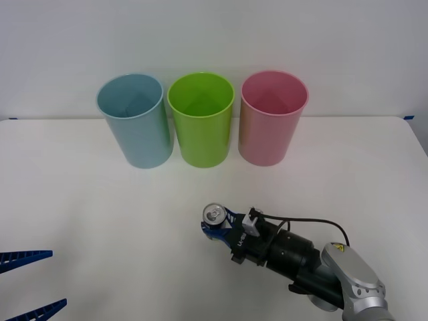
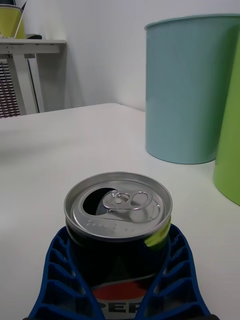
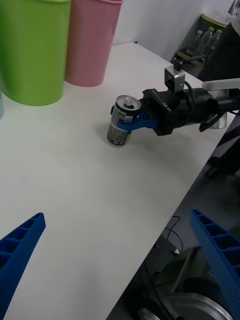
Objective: Put cans in the blue bin and PET bottles in the pink bin and trash in the green bin.
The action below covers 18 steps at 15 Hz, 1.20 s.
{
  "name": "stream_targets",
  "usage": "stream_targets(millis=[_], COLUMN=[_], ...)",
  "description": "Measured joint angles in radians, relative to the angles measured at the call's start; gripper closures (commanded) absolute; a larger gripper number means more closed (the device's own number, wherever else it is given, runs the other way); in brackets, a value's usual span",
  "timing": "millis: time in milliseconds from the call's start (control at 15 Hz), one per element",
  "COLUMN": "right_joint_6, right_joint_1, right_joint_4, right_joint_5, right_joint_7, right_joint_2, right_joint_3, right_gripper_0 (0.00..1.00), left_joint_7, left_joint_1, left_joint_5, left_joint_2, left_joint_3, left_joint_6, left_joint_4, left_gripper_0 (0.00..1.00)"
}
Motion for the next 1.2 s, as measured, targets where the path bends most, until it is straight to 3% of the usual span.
stream_targets(millis=[733,1200], right_joint_6=[-0.227,-0.195], right_joint_1=[0.001,-0.028], right_joint_4=[-0.019,-0.069], right_joint_5=[-0.136,-0.163], right_joint_7=[-0.005,-0.026], right_joint_2=[-0.069,-0.041], right_joint_3=[0.001,0.001], right_gripper_0=[1.0,1.0], left_joint_7=[0.0,0.0], left_joint_1=[0.0,0.0], left_joint_5=[0.0,0.0], left_joint_2=[0.0,0.0], left_joint_3=[0.0,0.0], left_joint_6=[0.0,0.0], left_joint_4=[0.0,0.0], left_gripper_0=[0.0,0.0])
